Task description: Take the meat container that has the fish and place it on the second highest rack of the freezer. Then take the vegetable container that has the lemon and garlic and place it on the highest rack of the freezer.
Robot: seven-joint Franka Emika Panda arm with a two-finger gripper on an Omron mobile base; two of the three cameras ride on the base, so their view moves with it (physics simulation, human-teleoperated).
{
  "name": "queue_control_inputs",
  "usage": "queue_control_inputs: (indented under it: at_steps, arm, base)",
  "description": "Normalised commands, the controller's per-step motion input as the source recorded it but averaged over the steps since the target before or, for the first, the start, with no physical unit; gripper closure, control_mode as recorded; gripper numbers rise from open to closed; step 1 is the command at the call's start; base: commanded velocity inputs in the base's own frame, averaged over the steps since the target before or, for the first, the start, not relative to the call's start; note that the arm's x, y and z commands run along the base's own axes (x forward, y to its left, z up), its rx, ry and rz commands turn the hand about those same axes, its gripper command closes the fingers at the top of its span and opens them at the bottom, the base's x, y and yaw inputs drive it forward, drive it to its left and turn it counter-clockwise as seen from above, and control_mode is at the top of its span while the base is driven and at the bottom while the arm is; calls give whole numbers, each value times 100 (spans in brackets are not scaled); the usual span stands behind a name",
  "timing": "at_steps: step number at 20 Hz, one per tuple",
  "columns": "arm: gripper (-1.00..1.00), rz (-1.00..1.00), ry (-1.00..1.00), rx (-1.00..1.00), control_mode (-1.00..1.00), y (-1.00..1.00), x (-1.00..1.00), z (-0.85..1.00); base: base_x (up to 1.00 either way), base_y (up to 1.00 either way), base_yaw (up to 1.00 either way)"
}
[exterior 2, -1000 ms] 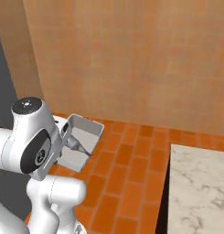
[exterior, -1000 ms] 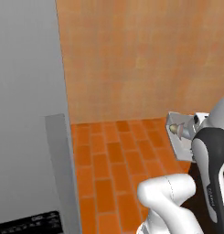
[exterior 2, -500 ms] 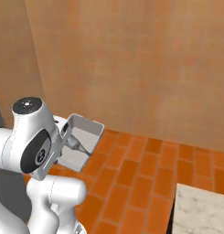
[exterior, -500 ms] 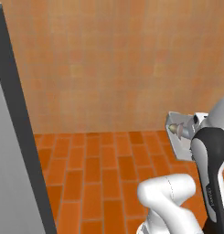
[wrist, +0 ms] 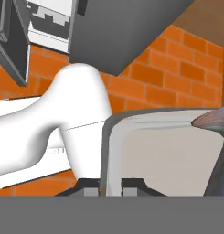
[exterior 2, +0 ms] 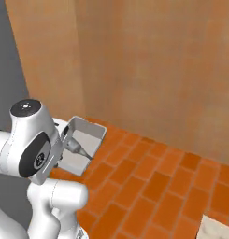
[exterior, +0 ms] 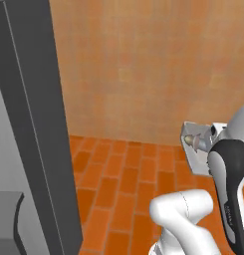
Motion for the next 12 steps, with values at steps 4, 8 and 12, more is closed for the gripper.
queue_control_inputs:
  at_steps: [4, 8, 12]
  arm:
    - [100, 0, 0, 0, 100, 0, 0, 0]
    - [100, 0, 0, 0, 100, 0, 0, 0]
    - [100, 0, 0, 0, 100, 0, 0, 0]
  base:
    - [0, 13, 48]
    - [0, 14, 48]
    - [6, 3, 55]
